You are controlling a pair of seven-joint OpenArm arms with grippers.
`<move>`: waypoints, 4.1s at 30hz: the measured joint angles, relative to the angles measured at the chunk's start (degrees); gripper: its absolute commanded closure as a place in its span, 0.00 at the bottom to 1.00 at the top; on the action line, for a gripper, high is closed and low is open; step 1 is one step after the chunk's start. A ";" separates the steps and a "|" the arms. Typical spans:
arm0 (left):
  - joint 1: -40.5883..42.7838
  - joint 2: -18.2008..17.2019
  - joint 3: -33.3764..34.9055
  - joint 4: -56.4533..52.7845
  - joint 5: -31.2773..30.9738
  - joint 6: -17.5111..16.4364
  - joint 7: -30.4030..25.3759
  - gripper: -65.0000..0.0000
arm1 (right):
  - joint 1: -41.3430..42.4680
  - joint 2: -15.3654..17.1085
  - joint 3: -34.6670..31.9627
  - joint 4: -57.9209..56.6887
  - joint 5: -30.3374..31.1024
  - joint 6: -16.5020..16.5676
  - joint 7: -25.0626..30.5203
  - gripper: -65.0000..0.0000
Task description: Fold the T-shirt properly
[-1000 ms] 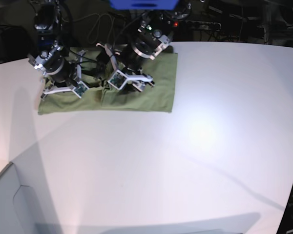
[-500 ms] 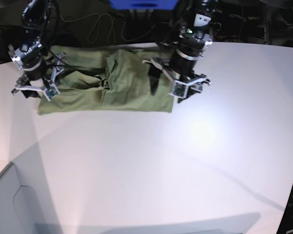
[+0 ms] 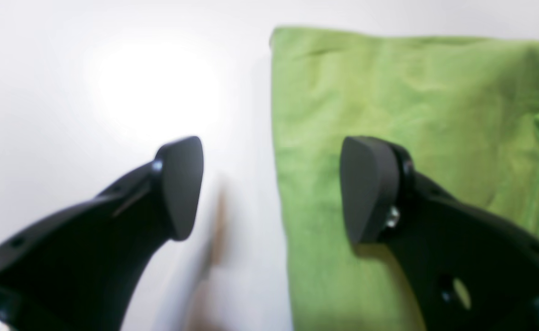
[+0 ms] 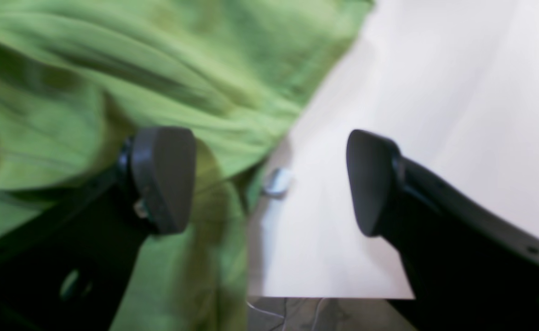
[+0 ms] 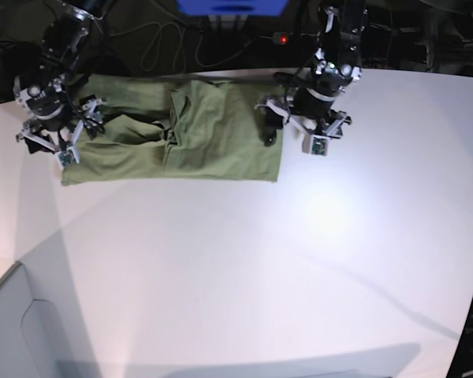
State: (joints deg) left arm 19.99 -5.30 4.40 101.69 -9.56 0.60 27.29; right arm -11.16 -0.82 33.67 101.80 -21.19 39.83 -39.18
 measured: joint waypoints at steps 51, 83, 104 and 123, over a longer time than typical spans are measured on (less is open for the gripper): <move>-4.15 1.18 -0.04 -8.35 -0.26 -0.39 -2.95 0.31 | 0.11 -2.89 -16.65 12.70 -1.01 0.31 -1.01 1.00; -0.92 1.18 -0.42 -3.15 -0.13 -0.20 0.31 0.31 | 1.73 -2.67 -45.48 0.15 -0.72 0.31 4.72 0.53; 6.84 1.44 -12.72 7.69 -0.24 0.00 0.42 0.31 | 1.25 -2.99 -36.06 13.75 -0.50 0.31 4.42 0.42; 7.76 1.36 -15.32 7.98 -0.37 -0.26 0.13 0.31 | 5.57 -2.82 -36.48 3.10 -0.59 0.31 4.48 0.97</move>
State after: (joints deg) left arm 27.75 -3.95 -10.92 109.67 -9.93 0.34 27.42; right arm -5.58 -3.64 -2.81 104.90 -21.78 40.14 -34.70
